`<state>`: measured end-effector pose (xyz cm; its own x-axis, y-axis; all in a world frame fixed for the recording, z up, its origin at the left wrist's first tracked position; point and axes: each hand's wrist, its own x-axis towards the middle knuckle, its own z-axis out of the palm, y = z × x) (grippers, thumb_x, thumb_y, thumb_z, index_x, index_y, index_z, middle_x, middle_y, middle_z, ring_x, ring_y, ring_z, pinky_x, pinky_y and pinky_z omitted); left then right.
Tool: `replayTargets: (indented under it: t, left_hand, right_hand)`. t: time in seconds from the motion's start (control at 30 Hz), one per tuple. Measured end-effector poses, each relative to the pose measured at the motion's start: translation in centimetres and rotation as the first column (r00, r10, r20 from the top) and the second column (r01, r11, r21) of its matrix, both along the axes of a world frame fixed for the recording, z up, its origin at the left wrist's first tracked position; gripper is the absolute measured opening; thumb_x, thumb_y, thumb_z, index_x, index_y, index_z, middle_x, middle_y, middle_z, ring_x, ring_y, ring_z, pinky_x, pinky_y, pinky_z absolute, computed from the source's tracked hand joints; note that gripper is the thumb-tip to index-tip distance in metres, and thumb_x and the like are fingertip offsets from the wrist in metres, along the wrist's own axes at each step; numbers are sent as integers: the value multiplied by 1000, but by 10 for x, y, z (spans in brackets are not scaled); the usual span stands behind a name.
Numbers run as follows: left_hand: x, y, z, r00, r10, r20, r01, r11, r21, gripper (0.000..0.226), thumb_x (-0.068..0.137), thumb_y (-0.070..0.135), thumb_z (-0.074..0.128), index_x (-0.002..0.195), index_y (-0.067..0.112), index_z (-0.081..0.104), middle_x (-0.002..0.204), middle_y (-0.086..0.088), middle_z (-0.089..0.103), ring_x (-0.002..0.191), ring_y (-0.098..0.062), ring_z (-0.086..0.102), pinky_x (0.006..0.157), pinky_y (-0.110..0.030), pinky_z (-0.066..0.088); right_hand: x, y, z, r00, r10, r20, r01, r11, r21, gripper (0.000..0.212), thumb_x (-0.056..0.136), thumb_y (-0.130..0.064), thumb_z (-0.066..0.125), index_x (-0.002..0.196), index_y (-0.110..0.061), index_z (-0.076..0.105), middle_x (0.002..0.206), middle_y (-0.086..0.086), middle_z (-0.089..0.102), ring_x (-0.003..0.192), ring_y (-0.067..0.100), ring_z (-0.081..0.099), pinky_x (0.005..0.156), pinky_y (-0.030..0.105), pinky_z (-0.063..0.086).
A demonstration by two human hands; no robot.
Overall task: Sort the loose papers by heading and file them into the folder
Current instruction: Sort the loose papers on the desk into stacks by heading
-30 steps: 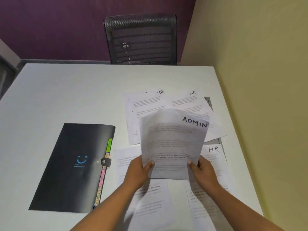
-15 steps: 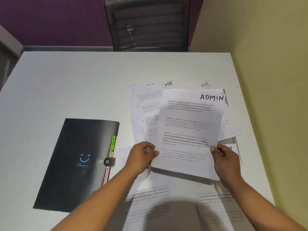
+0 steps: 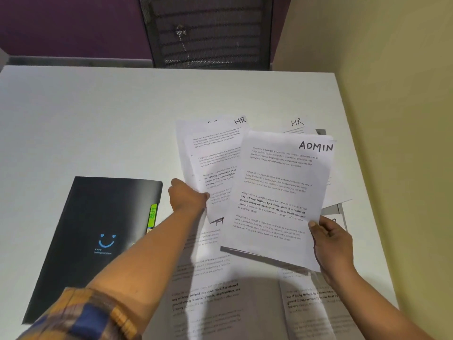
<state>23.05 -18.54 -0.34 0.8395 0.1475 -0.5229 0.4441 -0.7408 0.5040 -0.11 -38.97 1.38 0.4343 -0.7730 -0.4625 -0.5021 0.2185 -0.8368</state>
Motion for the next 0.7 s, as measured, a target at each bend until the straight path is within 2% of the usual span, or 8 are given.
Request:
replayTargets:
  t: [0.1,0.2,0.3,0.4,0.5,0.57,0.63,0.7]
  left_hand:
    - [13,7,-1,999,3,49,1,997,-81,26,83,29,72,85,12,52,84,-3,56,95,-35,64,66,-29,40]
    - [21,21,13,979,-141,149,152,986,-68,31,95,30,52,72,11,58,72,-6,60,84,-38,63,63,-29,38]
    - [23,42,37,927,-228,298,243,970,-14,28,99,26,48,81,12,64,66,2,60,71,-28,61,57,-28,39]
    - [18,64,65,871,-224,437,240,971,19,24,100,22,47,103,12,68,76,3,65,65,-12,55,55,-24,39]
    - [6,87,96,844,-117,524,142,990,-8,26,102,22,46,112,11,67,94,-2,68,68,-6,54,53,-17,37]
    - [-11,102,120,816,-19,578,68,996,-63,26,102,22,46,114,9,66,101,-3,68,75,-9,56,54,-12,37]
    - [-33,113,147,777,81,624,-3,992,-126,25,101,19,48,113,7,66,100,-1,64,82,-12,55,53,-5,38]
    - [-59,123,164,752,186,632,-58,974,-218,21,100,17,49,108,9,67,96,2,63,78,-12,56,54,-1,39]
  right_hand:
    - [-3,1,2,1000,13,-16,-13,1000,-1,17,96,-7,60,96,-20,71,95,3,75,87,26,71,84,38,56]
    - [-7,4,5,999,30,-18,-30,1000,-1,17,96,-6,59,101,-15,72,92,-1,74,84,22,71,76,31,54]
    - [-11,9,8,998,48,-31,-48,999,4,19,96,-6,59,96,-19,73,87,-8,76,77,12,72,72,28,53]
    - [-16,17,15,998,63,-26,-63,998,5,19,96,-5,59,96,-19,72,88,-7,76,72,6,71,68,25,51]
    - [-19,24,23,998,65,-4,-65,998,17,17,96,-6,59,98,-18,72,92,-2,75,82,16,70,70,28,52]
    - [-23,31,28,997,71,-3,-71,997,19,16,96,-6,60,105,-11,72,94,2,75,86,21,71,75,32,55]
    - [-28,39,32,997,81,0,-81,996,24,18,96,-5,59,109,-7,71,96,4,75,88,25,71,78,36,56]
    - [-31,47,37,997,81,14,-82,996,30,18,96,-5,59,107,-10,72,96,3,76,89,25,72,77,37,57]
